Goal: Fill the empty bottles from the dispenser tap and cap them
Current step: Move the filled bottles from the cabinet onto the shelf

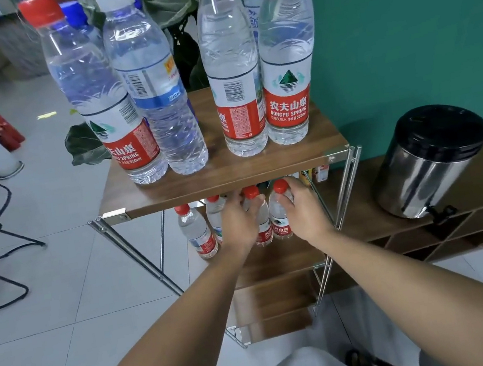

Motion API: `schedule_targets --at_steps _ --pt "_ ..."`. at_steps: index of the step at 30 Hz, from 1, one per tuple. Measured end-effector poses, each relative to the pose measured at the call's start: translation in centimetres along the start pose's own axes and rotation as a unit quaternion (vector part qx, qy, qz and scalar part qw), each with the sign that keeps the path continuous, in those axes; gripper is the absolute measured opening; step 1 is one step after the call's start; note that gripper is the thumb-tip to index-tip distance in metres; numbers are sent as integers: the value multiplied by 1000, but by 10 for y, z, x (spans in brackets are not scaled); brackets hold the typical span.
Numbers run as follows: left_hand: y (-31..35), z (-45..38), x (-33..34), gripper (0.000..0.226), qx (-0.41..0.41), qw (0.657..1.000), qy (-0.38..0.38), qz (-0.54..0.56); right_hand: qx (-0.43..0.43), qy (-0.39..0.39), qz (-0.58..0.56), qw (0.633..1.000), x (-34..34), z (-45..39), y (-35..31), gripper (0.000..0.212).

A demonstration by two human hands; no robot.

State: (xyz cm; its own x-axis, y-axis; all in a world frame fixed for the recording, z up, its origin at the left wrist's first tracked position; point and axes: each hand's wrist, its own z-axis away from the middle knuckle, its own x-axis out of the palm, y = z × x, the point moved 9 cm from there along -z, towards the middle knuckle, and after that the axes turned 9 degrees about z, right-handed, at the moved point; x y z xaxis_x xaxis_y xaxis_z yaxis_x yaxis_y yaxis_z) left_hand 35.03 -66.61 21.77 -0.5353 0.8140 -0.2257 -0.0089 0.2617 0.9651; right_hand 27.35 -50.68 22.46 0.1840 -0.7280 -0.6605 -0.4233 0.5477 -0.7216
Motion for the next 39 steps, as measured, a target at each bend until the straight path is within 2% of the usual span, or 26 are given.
schedule_targets --at_steps 5,9,12,15,20,25,30,32,36,39 --pt "10 12 -6 35 30 999 -3 -33 -4 -1 5 1000 -1 1 -5 23" --pt "22 41 -20 53 44 997 50 -44 -9 22 18 1000 -16 11 -15 37" --pt "27 66 -21 36 51 997 55 -4 -13 46 13 999 -30 24 -25 46" --pt "26 89 -9 9 10 1000 13 18 -39 42 -1 998 -39 46 -36 52" --pt "21 121 33 18 -37 994 -105 -12 -78 3 -29 997 -51 97 -26 44" --pt "31 136 93 19 -57 986 -160 8 -103 66 -23 992 -99 129 20 24" --pt "40 132 176 21 -93 969 -216 71 -53 112 -33 992 -153 113 83 12" --pt "38 120 210 24 -120 969 -192 99 -10 102 -46 994 -167 95 114 15" --pt "5 75 280 26 -193 965 -86 157 79 48 -74 993 -166 41 192 18" --pt "-38 35 320 32 -223 968 -13 117 128 -18 -74 989 -145 -8 255 21"
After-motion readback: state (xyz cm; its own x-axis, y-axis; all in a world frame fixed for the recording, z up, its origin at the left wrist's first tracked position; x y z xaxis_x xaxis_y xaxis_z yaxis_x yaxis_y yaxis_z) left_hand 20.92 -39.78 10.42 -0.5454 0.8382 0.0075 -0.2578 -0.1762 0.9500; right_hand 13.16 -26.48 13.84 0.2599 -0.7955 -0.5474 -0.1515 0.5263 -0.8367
